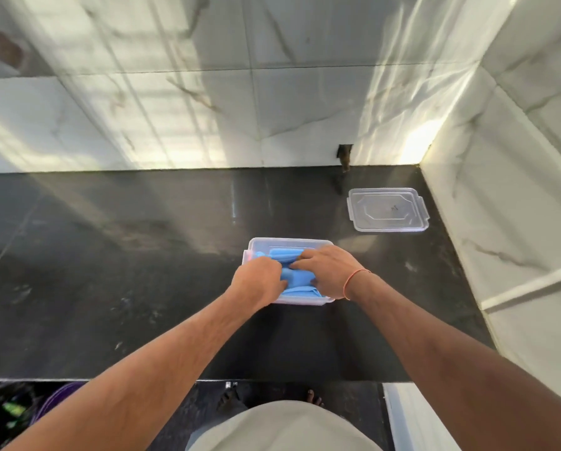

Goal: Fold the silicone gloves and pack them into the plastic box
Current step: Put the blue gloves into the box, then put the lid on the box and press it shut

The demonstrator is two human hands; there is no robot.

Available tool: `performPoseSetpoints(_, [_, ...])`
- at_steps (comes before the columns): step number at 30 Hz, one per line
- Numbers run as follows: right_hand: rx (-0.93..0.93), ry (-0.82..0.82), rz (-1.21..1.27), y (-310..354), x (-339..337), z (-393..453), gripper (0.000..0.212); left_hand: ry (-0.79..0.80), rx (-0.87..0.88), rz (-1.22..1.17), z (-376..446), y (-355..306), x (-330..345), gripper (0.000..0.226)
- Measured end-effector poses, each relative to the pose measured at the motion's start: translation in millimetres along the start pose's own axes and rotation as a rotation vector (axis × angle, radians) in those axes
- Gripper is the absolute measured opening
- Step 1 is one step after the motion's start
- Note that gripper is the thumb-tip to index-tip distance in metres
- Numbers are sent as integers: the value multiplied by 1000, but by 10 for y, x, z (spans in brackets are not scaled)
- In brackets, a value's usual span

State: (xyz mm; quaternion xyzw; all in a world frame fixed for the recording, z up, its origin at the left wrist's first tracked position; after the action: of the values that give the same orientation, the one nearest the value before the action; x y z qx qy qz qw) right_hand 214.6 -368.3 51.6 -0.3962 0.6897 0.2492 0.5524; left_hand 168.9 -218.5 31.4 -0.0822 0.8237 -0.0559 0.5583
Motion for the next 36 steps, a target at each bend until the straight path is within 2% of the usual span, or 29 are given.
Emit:
performPoseSetpoints(4, [18,-96,134,31,-7,12,51,-188,65,-29,-177,147,-26,27])
performPoseSetpoints(9, [184,-522,282,-111,17,-303,25,-445,141,-167,-287,213,-229,23])
performPoseSetpoints(12, [336,-620,382,-279,99,-498,20,-491,166,-241,-211,155,-378,19])
performPoseSetpoints(17, [677,-565,499,-719,338,-815,27,-403,302,-311,174,-265,-575,33])
performPoseSetpoints(21, [919,-479,590,-1162,506,-999,42,-229,318,-480,695,-753,-595,49])
performPoseSetpoints(27, [1109,-296,616,-1817,702,-1056,57,-22,88,-657,1411,-1149,-420,69])
performPoseSetpoints(32, [1199,-228,683,-2208,871,-977,47,96,-100,-765,1793,-1197,-155,76])
performPoseSetpoints(36, [1284,-192,765,-2407,986,-921,42,91,-173,-844,1963,-1267,-30,72])
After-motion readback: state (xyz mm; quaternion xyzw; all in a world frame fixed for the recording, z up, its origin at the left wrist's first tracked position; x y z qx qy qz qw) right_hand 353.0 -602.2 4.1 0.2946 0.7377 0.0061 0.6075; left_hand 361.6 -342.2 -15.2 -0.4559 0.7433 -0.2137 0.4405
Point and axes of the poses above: each hand's wrist, its own z-axis towards the middle knuckle, its own x-axis out of the palm, y = z × x, the point moved 4 cm from there along z, towards the middle knuckle, and after that the axes turned 8 degrees about -z, right-handed, at the moved point
